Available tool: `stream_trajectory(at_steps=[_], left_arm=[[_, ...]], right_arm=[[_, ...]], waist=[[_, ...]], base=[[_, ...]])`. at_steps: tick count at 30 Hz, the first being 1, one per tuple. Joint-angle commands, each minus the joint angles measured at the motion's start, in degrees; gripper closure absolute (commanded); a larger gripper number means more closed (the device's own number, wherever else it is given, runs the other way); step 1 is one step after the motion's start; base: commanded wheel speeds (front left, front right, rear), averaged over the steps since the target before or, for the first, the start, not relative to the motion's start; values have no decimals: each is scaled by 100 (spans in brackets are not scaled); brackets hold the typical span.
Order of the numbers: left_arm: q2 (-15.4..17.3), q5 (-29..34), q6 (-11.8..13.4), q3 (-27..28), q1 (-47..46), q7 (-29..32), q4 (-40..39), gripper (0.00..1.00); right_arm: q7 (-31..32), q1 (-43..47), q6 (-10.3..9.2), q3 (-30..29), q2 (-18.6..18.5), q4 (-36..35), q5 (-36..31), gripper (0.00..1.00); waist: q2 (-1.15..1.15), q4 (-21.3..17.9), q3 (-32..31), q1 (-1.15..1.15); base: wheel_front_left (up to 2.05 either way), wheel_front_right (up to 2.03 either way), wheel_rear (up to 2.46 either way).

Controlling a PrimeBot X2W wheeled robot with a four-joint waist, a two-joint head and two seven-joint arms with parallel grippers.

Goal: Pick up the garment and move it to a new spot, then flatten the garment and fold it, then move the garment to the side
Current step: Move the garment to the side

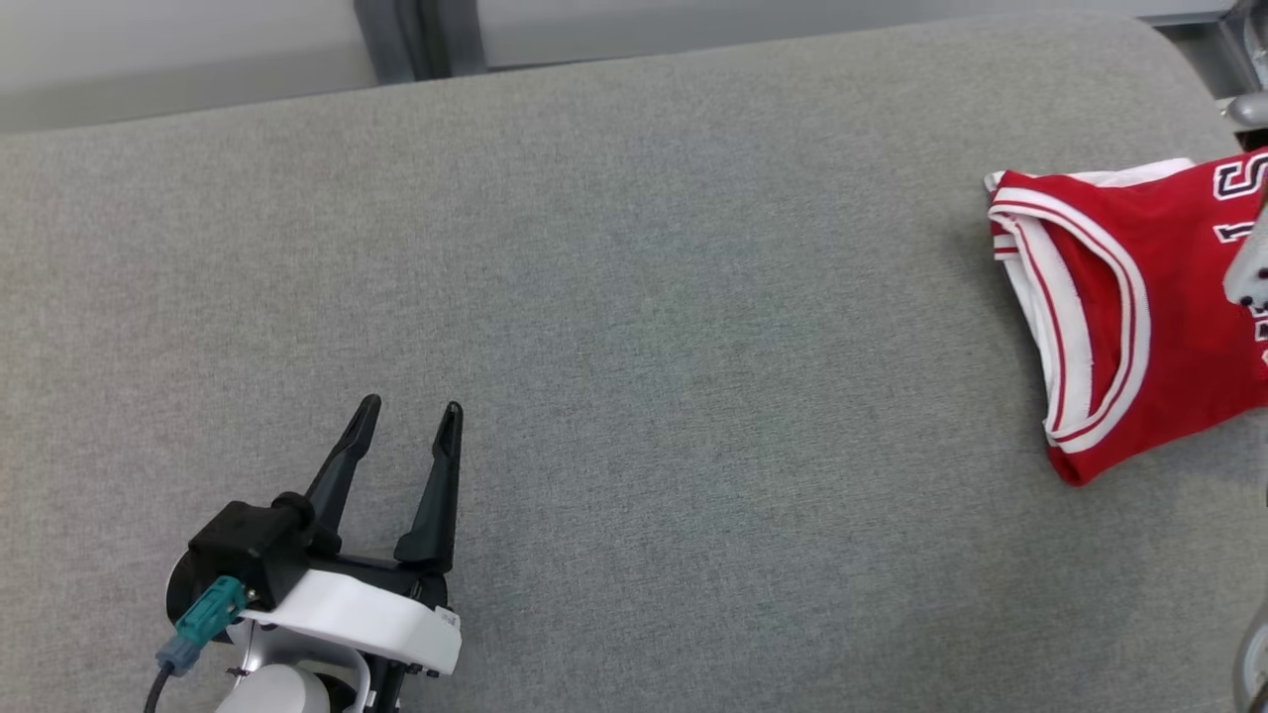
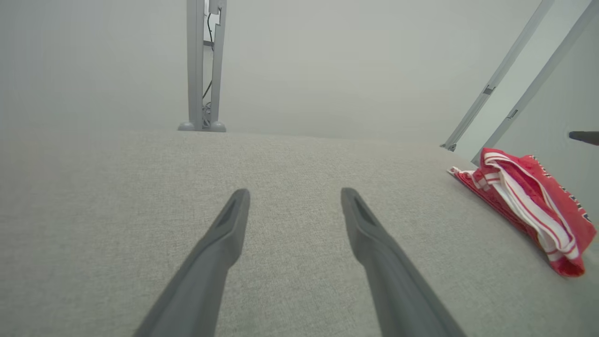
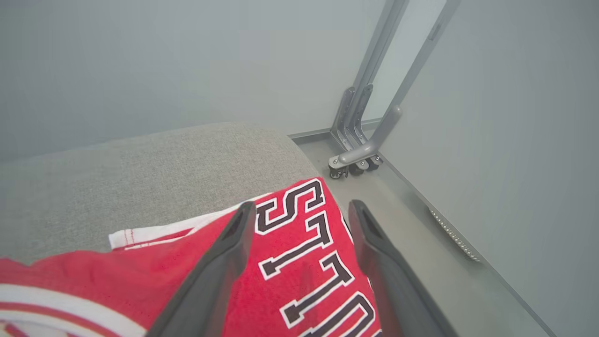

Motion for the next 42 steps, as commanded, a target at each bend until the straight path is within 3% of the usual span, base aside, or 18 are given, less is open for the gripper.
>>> stream_trajectory(at_steps=[1,10,20,25,30,42], left_arm=[[8,-54,-2,50,-22,-47,21,0],[-212,-602,-253,455,129,-251,134,0],[-236,-592,-31,842,433,-354,283,0],[-172,-525,51,1075,681,-382,325,0],[-149,-440,47,1165,850,-392,370,0],[-371,-260,-97,1298,1140,-390,535,0]], right_arm=[[-170,-104,-2,79,-23,112,117,0],[-1405,-332,-2,1064,44,948,882,0],[-2086,86,-2,2352,390,1453,1838,0],[-2107,853,-2,3283,465,647,2901,0],[-2106,1939,-2,4194,460,-603,3991,0],[-1524,4274,-1,4473,463,-3466,4926,0]], waist=[[0,-68,-161,0],[0,-146,-897,0],[0,16,-1476,0],[0,208,-1576,0],[0,381,-1595,0],[0,727,-1590,0]], base=[[0,0,0],[0,0,0],[0,0,0],[0,0,0],[0,0,0],[0,0,0]])
